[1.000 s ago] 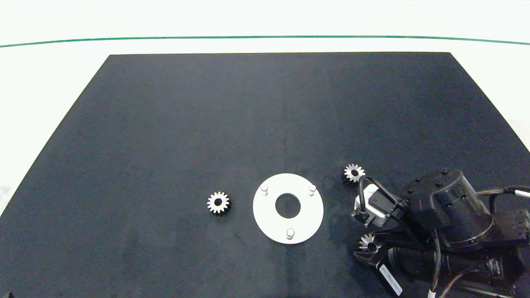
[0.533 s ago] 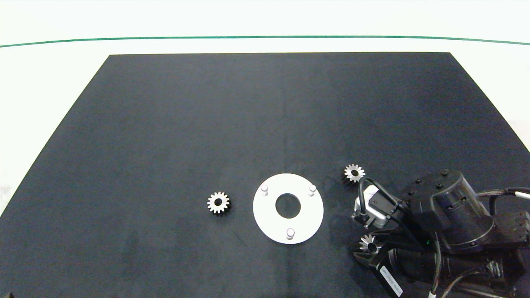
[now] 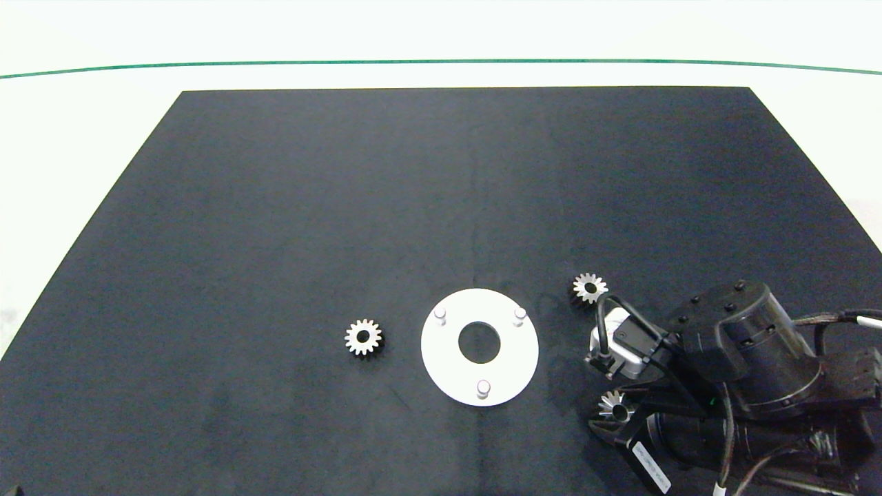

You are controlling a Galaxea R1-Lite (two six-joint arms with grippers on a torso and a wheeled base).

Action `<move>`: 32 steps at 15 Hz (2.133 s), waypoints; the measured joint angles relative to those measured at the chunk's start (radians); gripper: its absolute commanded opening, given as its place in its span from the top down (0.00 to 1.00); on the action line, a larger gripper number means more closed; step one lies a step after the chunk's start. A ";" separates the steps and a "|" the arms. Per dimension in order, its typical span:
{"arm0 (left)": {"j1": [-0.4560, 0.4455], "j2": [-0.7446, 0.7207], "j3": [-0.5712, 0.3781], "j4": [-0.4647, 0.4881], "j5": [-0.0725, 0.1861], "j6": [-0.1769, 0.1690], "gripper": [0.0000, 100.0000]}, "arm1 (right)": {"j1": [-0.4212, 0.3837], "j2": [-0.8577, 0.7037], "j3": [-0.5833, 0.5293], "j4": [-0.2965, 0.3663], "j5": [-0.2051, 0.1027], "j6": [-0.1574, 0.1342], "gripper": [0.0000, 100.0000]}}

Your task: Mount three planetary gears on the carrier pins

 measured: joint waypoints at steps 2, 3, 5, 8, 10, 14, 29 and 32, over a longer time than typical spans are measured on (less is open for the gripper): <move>0.002 0.000 -0.001 0.000 0.000 0.000 0.00 | 0.001 -0.013 -0.018 0.000 0.000 -0.001 0.93; 0.003 0.001 -0.001 0.000 0.000 0.000 0.00 | 0.003 -0.020 -0.025 0.000 0.000 -0.001 0.93; 0.003 0.001 -0.001 0.000 0.000 0.000 0.00 | 0.004 -0.034 -0.034 -0.002 -0.002 -0.002 0.93; 0.003 0.001 -0.001 0.000 0.000 0.001 0.00 | 0.015 -0.059 -0.049 -0.003 -0.002 -0.006 0.93; 0.003 0.002 -0.001 0.000 0.000 0.000 0.00 | 0.040 -0.069 -0.078 0.004 -0.007 -0.008 0.93; 0.005 0.006 -0.001 0.000 0.000 0.000 0.00 | 0.113 -0.057 -0.222 0.157 -0.033 -0.016 0.93; 0.030 0.014 -0.056 0.003 0.000 -0.002 0.00 | 0.306 0.266 -0.599 0.361 -0.123 -0.025 0.93; 0.030 0.019 -0.057 0.003 0.000 -0.002 0.00 | 0.305 0.281 -0.610 0.356 -0.123 -0.025 0.93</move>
